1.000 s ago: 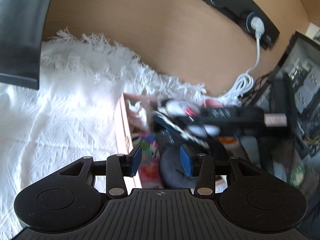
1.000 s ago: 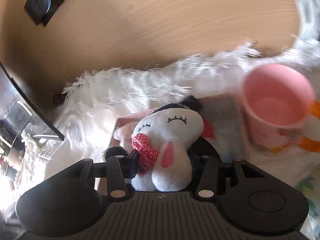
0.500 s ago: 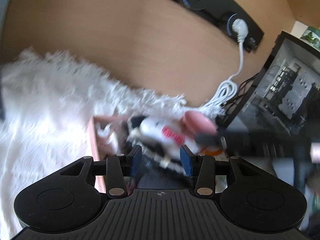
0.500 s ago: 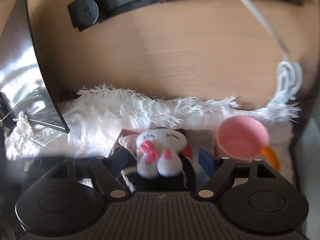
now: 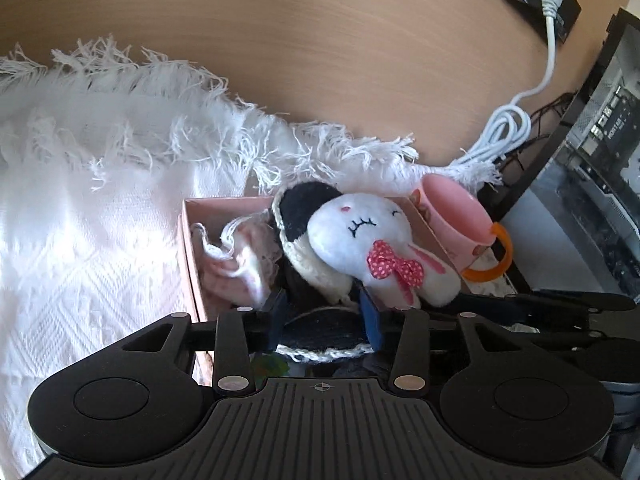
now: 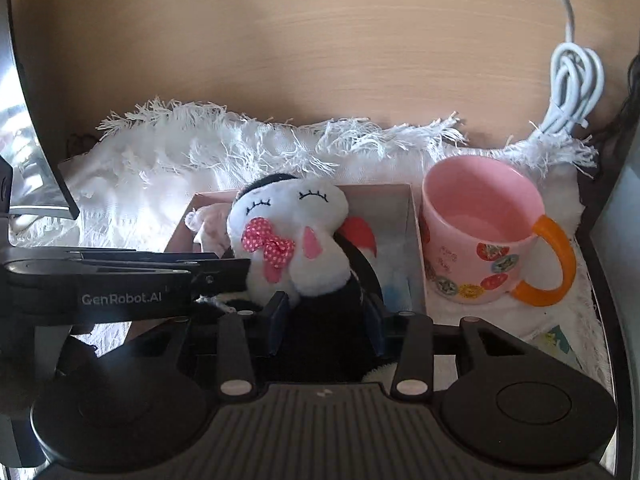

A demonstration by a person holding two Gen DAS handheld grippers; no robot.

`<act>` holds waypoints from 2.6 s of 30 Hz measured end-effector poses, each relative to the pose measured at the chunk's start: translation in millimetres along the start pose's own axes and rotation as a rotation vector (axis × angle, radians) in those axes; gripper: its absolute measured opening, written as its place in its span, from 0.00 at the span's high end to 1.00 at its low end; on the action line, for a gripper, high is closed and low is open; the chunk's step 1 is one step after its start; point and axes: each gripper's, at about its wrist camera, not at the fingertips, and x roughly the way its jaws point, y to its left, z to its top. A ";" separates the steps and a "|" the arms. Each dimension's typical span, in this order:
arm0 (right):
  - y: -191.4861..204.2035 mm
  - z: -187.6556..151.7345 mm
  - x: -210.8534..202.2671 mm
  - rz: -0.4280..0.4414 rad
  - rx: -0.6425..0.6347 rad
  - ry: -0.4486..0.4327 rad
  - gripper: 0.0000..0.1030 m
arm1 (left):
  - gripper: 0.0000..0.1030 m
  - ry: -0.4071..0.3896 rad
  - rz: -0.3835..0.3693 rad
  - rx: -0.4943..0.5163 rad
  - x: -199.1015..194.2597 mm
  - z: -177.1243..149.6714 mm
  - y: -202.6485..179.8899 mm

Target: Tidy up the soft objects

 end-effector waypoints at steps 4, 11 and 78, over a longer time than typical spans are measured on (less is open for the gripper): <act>-1.6 -0.2 -22.1 0.002 -0.035 -0.037 0.53 | 0.59 -0.079 0.001 -0.016 -22.1 -1.0 -2.0; -12.5 -46.9 -114.9 0.004 0.026 -0.223 0.16 | 0.60 -0.276 0.134 -0.003 -115.1 -53.2 -36.9; -37.9 -202.1 -70.0 -0.146 -0.051 -0.134 0.00 | 0.55 -0.201 0.450 0.058 -51.9 -216.8 -135.0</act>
